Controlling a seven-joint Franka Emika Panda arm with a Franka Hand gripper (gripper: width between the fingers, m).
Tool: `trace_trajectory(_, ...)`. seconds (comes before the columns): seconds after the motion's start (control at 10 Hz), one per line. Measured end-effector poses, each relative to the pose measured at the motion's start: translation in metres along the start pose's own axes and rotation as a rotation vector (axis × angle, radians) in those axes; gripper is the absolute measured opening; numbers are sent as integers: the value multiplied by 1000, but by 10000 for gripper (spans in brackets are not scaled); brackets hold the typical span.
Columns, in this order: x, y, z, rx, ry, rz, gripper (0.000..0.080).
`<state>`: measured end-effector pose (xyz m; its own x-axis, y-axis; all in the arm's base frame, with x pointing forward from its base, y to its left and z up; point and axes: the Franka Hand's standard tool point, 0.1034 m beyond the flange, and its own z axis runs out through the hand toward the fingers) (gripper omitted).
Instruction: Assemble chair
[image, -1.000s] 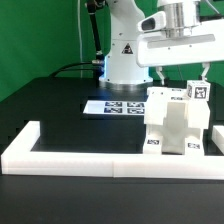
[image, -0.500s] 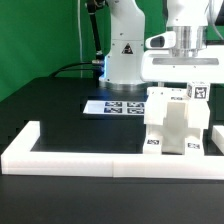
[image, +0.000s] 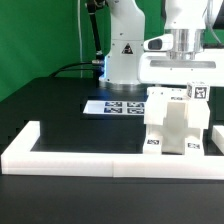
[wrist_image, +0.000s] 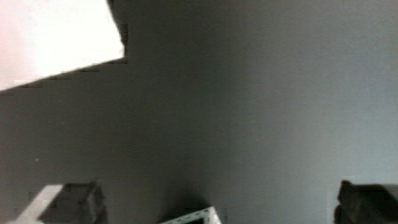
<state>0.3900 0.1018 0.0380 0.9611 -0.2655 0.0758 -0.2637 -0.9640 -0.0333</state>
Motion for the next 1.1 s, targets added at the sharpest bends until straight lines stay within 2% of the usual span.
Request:
trace_trajectory(0.4,15,15,13,-23,8,27,649)
trace_trajectory(0.6,19,15,10,-17,14,40,649)
trace_trajectory(0.9,19,16,11,-19,12,41,649)
trace_trajectory(1.1,24,20,14,-25,13,46,649)
